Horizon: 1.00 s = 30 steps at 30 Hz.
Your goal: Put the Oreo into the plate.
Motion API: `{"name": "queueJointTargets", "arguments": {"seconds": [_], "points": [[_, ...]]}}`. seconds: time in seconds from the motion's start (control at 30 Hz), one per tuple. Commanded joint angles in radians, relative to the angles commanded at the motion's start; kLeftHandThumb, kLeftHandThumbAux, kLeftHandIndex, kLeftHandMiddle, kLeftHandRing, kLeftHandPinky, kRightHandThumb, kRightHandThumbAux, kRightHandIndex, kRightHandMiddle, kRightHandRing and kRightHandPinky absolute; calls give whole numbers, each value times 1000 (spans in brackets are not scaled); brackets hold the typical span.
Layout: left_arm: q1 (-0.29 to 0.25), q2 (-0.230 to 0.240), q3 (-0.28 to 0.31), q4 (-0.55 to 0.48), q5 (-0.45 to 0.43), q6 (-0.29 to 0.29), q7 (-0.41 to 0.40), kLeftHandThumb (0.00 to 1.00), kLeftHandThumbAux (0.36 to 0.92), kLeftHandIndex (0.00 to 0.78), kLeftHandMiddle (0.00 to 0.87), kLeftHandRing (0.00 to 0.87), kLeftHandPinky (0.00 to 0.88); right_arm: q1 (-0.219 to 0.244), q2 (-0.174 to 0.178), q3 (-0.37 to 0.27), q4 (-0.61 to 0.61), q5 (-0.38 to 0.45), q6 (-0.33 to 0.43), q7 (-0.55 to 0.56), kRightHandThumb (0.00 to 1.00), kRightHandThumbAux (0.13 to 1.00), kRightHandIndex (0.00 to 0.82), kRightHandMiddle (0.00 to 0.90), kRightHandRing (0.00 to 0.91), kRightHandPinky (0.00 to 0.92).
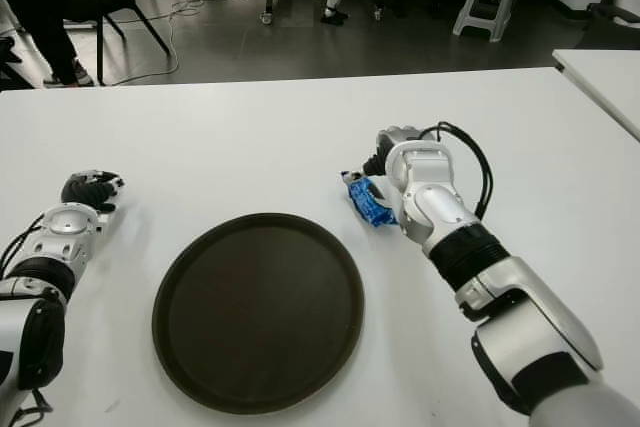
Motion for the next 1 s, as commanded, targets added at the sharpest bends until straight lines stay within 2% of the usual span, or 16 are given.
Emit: {"name": "queueJointTargets", "arguments": {"seconds": [0.3, 0.47, 0.77, 1.0], "points": [[-1, 3, -11, 0, 10, 7, 4, 691, 720, 413, 216, 243, 234, 1, 1, 2, 8, 5, -8, -6, 0, 380, 396, 66, 0, 0], [-1, 4, -14, 1, 12, 9, 7, 691, 719, 414, 223, 244, 230, -8, 4, 9, 21, 1, 2, 14, 0, 375, 362, 72, 0, 0], [0, 5, -10, 0, 6, 6, 6, 693, 717, 414, 238, 245, 205, -8, 5, 7, 28, 4, 2, 11, 0, 359, 348, 86, 0, 0], [1, 5, -7, 0, 5, 6, 13, 692, 715, 415, 239, 219, 139, -11, 6, 10, 33, 3, 8, 26, 0, 362, 261, 77, 0, 0]]}}
